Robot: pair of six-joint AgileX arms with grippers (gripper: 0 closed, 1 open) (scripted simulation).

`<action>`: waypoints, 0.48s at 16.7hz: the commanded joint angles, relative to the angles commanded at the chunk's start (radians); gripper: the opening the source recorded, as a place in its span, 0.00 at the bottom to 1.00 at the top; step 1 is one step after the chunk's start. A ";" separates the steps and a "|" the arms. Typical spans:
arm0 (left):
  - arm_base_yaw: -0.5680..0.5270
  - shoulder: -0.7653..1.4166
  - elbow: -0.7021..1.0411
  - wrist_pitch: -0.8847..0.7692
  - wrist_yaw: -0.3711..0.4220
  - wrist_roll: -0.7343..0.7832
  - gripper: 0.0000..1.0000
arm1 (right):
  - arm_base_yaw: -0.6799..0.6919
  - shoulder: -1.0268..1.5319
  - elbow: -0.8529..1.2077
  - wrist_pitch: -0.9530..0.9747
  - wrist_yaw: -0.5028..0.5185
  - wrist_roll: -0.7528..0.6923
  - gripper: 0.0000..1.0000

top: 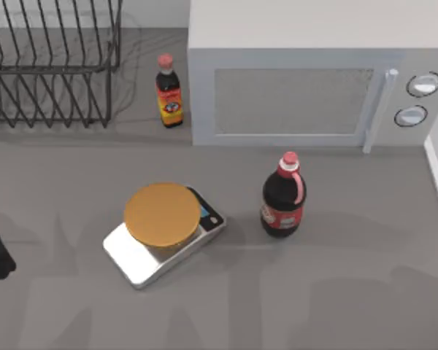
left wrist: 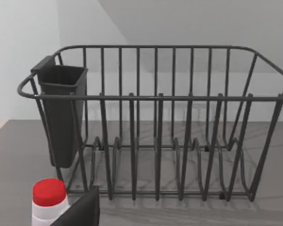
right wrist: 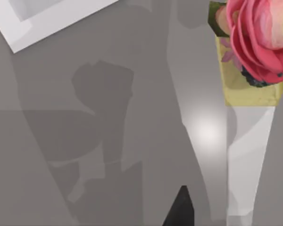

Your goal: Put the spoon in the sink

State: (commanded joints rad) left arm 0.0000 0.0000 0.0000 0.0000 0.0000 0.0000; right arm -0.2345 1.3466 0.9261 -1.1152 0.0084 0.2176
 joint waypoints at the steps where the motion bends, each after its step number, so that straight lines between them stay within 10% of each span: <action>1: 0.000 0.000 0.000 0.000 0.000 0.000 1.00 | -0.001 0.008 0.010 -0.004 0.000 0.002 0.00; 8: 0.000 0.000 0.000 0.000 0.000 0.000 1.00 | 0.006 0.313 0.379 -0.138 0.003 0.030 0.00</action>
State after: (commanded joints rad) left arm 0.0000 0.0000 0.0000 0.0000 0.0000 0.0000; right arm -0.2283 1.6599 1.3056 -1.2528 0.0113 0.2475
